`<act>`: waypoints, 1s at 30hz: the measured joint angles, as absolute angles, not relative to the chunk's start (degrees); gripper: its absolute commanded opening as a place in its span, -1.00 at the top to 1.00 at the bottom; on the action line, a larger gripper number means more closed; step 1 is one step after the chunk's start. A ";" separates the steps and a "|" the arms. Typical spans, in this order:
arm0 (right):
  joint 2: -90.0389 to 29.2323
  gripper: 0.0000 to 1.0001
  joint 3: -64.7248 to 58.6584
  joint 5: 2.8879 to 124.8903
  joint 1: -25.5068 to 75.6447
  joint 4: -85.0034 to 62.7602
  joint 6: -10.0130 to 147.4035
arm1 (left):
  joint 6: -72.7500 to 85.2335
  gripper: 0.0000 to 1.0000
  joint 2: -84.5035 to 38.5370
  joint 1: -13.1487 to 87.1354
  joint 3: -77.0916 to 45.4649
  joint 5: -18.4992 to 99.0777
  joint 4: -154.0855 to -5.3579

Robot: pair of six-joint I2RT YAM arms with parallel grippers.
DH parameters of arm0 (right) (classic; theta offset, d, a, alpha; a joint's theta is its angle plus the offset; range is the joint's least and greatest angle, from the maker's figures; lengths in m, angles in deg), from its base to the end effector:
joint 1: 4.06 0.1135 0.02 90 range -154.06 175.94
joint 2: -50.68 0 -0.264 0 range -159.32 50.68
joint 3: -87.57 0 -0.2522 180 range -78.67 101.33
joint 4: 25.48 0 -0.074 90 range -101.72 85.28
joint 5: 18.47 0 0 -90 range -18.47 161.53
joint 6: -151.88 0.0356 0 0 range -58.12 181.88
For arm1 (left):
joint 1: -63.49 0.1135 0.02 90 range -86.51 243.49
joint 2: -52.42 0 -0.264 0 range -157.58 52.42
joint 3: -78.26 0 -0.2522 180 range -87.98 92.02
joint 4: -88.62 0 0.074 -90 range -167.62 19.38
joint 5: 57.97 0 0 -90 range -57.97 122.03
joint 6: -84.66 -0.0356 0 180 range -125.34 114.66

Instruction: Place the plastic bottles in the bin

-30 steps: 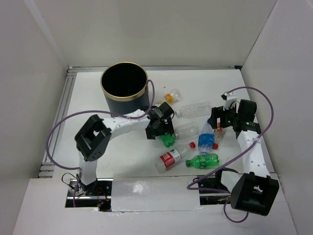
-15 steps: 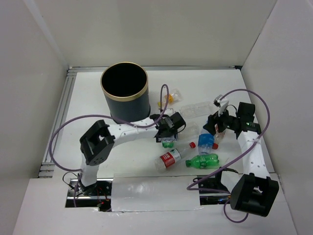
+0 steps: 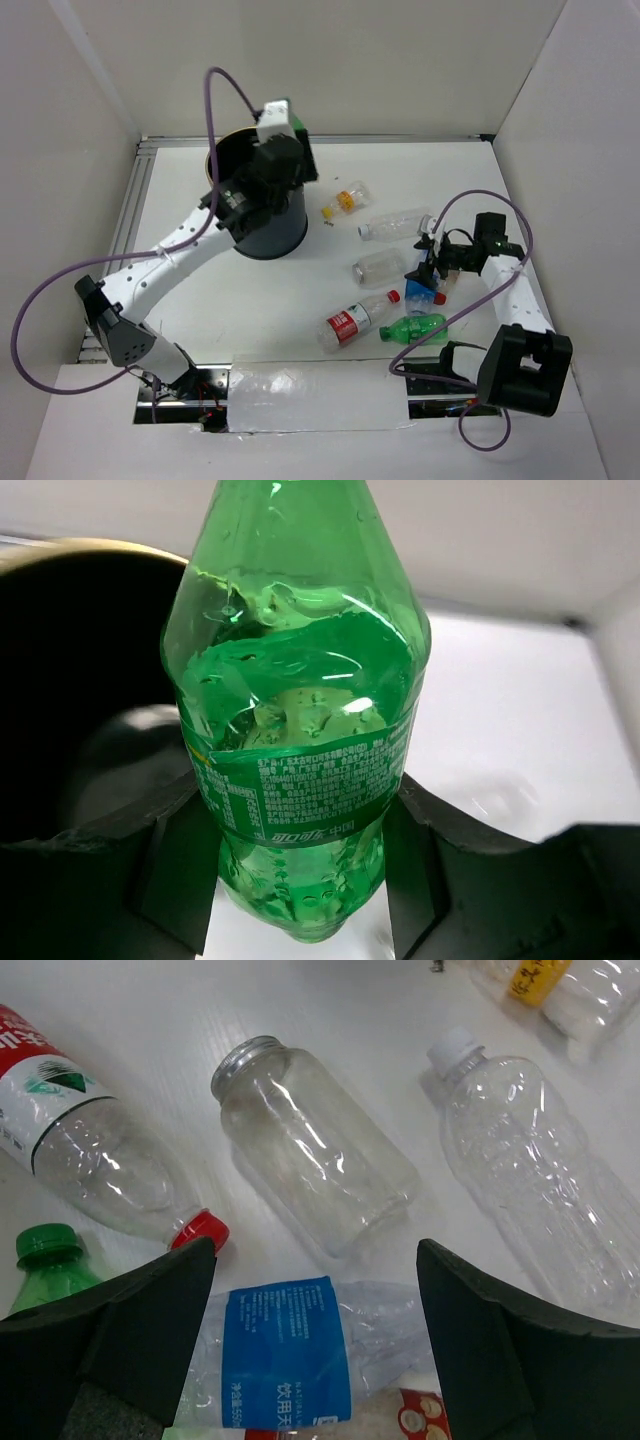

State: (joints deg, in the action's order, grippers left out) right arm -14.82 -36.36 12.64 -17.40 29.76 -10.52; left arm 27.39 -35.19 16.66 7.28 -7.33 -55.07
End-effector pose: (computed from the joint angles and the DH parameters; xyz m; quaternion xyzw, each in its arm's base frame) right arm 0.2005 -0.0162 0.2289 -0.5125 0.6861 0.2216 0.4662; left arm 0.2504 -0.2339 0.4432 -0.1121 0.7661 -0.1620 0.6118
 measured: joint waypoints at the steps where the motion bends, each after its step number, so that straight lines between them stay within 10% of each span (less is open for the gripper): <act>1: -15.23 -0.76 -36.36 12.70 -16.77 29.76 -11.09 | 27.06 0.67 -35.19 19.53 7.24 -7.96 -55.47; 10: -20.02 -0.84 -36.28 17.12 -4.13 27.46 -16.49 | 26.76 -0.98 -40.74 33.34 5.66 -10.52 -51.95; 21: -33.48 -0.78 -33.04 30.19 7.82 19.44 -24.16 | 17.12 -0.89 -31.45 25.04 -3.19 -6.56 -49.81; 27: -36.80 0.51 -31.82 34.76 9.09 19.86 -27.39 | 12.60 -0.78 -11.43 12.18 -24.78 9.07 -58.00; 30: -37.33 0.64 -26.02 32.83 7.56 26.89 -28.12 | 13.45 -0.78 -7.54 7.68 -34.33 12.61 -60.58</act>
